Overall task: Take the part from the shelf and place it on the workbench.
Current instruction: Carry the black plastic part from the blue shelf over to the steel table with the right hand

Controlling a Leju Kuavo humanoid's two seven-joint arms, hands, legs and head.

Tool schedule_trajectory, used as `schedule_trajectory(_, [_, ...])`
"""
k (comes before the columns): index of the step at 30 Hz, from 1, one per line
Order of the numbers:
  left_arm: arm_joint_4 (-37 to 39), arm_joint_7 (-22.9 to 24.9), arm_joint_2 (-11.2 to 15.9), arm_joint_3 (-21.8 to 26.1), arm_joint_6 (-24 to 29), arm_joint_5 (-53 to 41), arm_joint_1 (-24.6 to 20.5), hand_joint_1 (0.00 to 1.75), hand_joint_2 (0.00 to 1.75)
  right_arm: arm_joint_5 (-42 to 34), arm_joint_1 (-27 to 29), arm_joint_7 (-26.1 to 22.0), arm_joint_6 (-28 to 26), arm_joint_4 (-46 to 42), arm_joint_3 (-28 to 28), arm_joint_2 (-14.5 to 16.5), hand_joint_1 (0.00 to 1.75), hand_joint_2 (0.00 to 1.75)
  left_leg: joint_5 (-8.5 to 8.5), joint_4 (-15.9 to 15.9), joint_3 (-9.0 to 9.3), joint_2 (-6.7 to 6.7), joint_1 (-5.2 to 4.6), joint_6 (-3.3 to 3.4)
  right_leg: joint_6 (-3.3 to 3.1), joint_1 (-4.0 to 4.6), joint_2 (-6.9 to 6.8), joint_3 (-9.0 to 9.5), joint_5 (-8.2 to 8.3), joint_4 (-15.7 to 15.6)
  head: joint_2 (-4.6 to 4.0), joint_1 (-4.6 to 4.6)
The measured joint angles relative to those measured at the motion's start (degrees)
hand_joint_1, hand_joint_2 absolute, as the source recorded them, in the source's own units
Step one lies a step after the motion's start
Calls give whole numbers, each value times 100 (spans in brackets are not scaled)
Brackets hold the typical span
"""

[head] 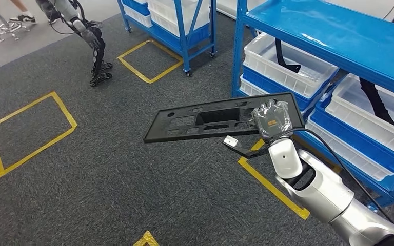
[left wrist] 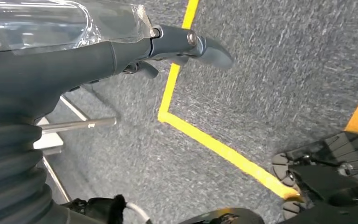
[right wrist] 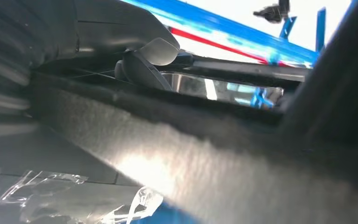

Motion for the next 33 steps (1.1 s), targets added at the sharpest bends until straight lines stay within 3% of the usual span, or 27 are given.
schedule_trajectory(1, [0,-36,-1,0,10,8,-15,0,175,0,-4,5,10,-23,-11,-19,175,175,48,-100,77,-56,28,6,2,12,153,-87,-121,219,0,2])
schedule_trajectory(3, [-1,-111,-4,1,33,29,-82,0,175,-5,-14,11,19,-50,-15,-58,175,175,70,-140,114,-183,60,5,20,-2,403,-429,-421,918,-1,4])
schedule_trajectory(4, [-1,-144,-5,1,43,38,-115,0,175,-11,-10,4,19,-54,-13,-71,175,175,64,-131,114,-261,72,-4,46,-13,447,-582,-505,1202,-1,4])
schedule_trajectory(5, [-1,-174,-7,1,45,42,-141,0,175,-15,0,-7,19,-55,-7,-79,175,175,53,-112,114,-339,88,-20,83,-32,454,-655,-491,1307,-1,4])
schedule_trajectory(6, [-1,-203,-8,1,45,43,-161,0,175,-18,13,-22,15,-55,1,-81,175,175,35,-77,108,-422,113,-49,130,-63,455,-607,-360,1176,-1,4])
schedule_trajectory(7, [-1,-233,-9,1,44,48,-180,0,175,-19,24,-40,9,-55,9,-81,175,175,5,-16,94,-504,144,-91,193,-111,485,-460,-155,858,-1,4])
schedule_trajectory(8, [0,-261,-4,3,44,60,-196,0,175,-19,34,-54,2,-55,14,-84,175,175,-38,73,58,-581,174,-146,276,-168,600,-294,1,510,-1,4])
schedule_trajectory(9, [0,-286,5,6,43,78,-214,0,175,-19,34,-68,-5,-53,16,-86,175,175,-92,194,-5,-654,191,-202,311,-215,706,-160,110,221,-1,5])
schedule_trajectory(11, [0,-315,21,11,32,103,-232,0,175,-19,33,-90,-27,-52,17,-82,175,175,-159,383,-132,-759,197,-268,266,-242,822,-87,117,49,-1,-2])
schedule_trajectory(13, [0,-286,24,12,7,77,-223,0,175,-20,29,-100,-46,-52,17,-72,175,175,-168,432,-203,-829,205,-282,145,-219,677,-106,119,75,-1,-9])
schedule_trajectory(15, [0,-227,14,12,-8,44,-193,0,175,-21,5,-98,-50,-53,10,-62,175,175,-265,619,-322,-646,216,-329,85,-204,560,-102,120,76,-1,-12])
schedule_trajectory(17, [0,-201,-5,12,-9,57,-181,0,175,-22,-34,-89,-54,-54,2,-55,175,175,-526,1251,-648,-313,237,-398,39,-176,455,-88,107,72,-1,-16])
schedule_trajectory(18, [0,-179,-13,12,-10,68,-181,0,175,-23,-49,-79,-53,-55,1,-55,175,175,-667,1662,-871,-215,252,-418,24,-161,391,-81,94,73,-1,-17])
schedule_trajectory(20, [0,-102,-24,12,-19,69,-157,0,175,-27,-64,-53,-42,-55,2,-58,175,175,-766,2174,-1185,-156,262,-408,-4,-133,252,-52,58,72,-1,-17])
schedule_trajectory(21, [0,-62,-26,12,-22,62,-130,0,175,-28,-67,-36,-30,-57,2,-59,175,175,-674,2119,-1188,-146,248,-377,-13,-122,187,-29,37,71,-1,-18])
schedule_trajectory(22, [0,-40,-26,12,-20,57,-98,0,175,-30,-72,-19,-17,-61,0,-61,175,175,-498,1833,-1072,-118,217,-328,-20,-115,122,-2,16,67,-1,-18])
schedule_trajectory(23, [0,-36,-23,12,-14,55,-68,0,175,-31,-81,-3,-5,-67,-4,-65,175,175,-279,1387,-869,-35,161,-259,-24,-110,62,31,-2,53,-1,-18])
schedule_trajectory(25, [1,-64,-6,12,15,60,-49,0,175,-34,-98,16,4,-80,-20,-86,175,175,-6,598,-494,197,23,-140,-17,-93,-60,96,-27,-5,-1,-17])
schedule_trajectory(27, [2,-113,9,12,49,78,-64,0,175,-39,-102,23,3,-87,-31,-111,175,175,26,328,-378,261,-54,-94,3,-78,-181,145,-39,-77,-1,-16])
schedule_trajectory(29, [2,-151,16,12,70,104,-68,0,175,-43,-106,22,-2,-88,-43,-119,175,175,63,209,-288,128,-47,-86,28,-81,-239,212,-70,-121,0,-15])
schedule_trajectory(31, [1,-181,19,13,87,115,-83,0,175,-43,-111,21,-7,-89,-66,-120,175,175,116,48,-133,-5,-4,-75,31,-72,-4,154,-222,126,0,-13])
schedule_trajectory(33, [0,-206,15,14,98,113,-131,0,175,-49,-114,25,-10,-89,-79,-139,175,175,132,-9,-59,-143,31,-50,24,-54,320,-213,-496,828,-1,-11])
